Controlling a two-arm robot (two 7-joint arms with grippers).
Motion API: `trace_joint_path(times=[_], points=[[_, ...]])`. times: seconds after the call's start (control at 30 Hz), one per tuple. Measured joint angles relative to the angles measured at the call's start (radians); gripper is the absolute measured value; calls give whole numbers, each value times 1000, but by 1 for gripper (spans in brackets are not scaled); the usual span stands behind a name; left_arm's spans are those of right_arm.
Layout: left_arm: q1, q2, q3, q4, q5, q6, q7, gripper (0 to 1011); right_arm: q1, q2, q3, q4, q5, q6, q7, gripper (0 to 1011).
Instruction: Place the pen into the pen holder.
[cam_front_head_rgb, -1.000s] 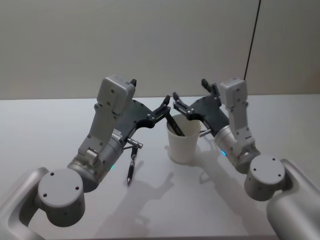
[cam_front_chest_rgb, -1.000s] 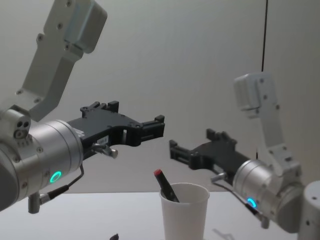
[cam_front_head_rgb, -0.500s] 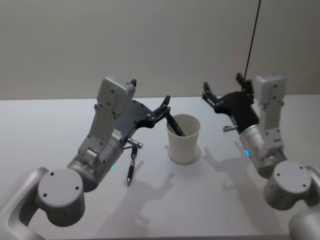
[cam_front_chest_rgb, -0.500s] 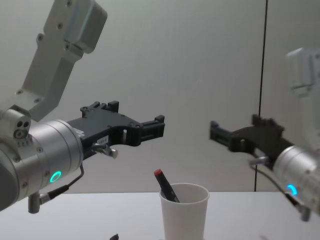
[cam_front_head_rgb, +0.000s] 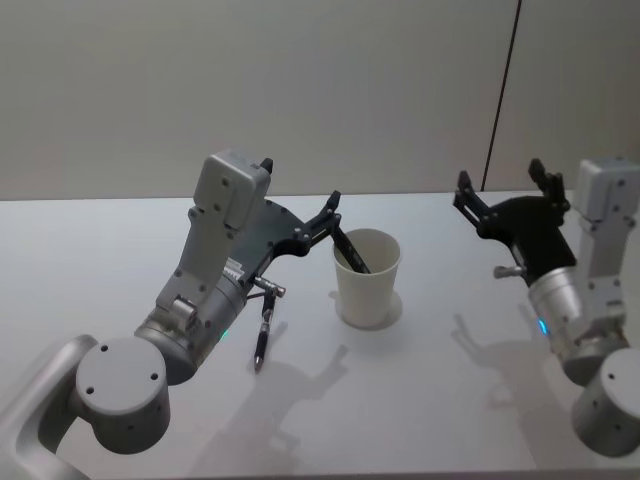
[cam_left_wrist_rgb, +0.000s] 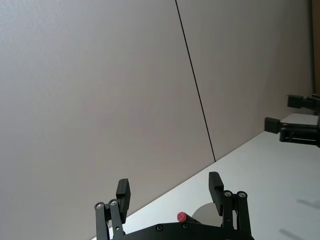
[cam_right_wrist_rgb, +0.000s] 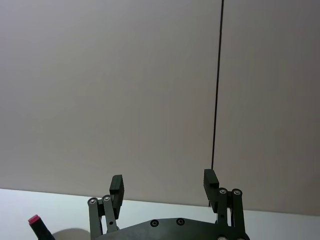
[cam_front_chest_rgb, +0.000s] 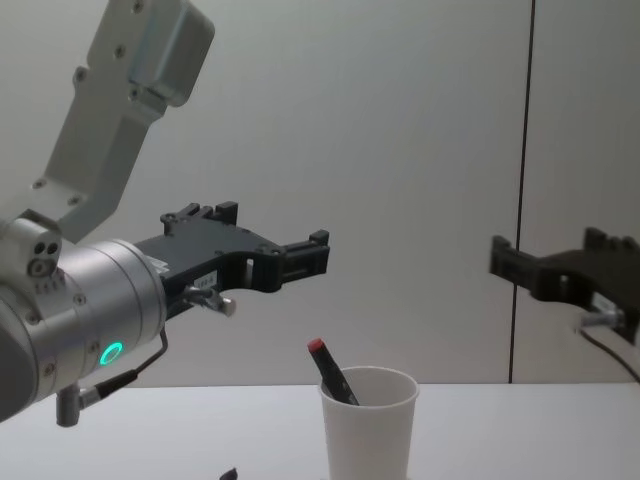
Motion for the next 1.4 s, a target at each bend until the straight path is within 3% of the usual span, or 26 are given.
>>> trace_joint_path(times=[0.37, 0.83, 1.03, 1.4], points=[[0, 0, 0, 0, 0, 0, 0, 1004, -85, 43, 22, -107, 30, 55, -23, 1002], [2, 0, -1, 0, -1, 3, 0, 1004, -126, 64, 34, -156, 43, 79, -34, 1001], [11, 1, -4, -1, -30, 20, 12, 1004, -134, 68, 36, -165, 45, 84, -36, 1002], [39, 8, -17, -6, -132, 67, 47, 1004, -141, 72, 38, -174, 48, 88, -37, 1001]])
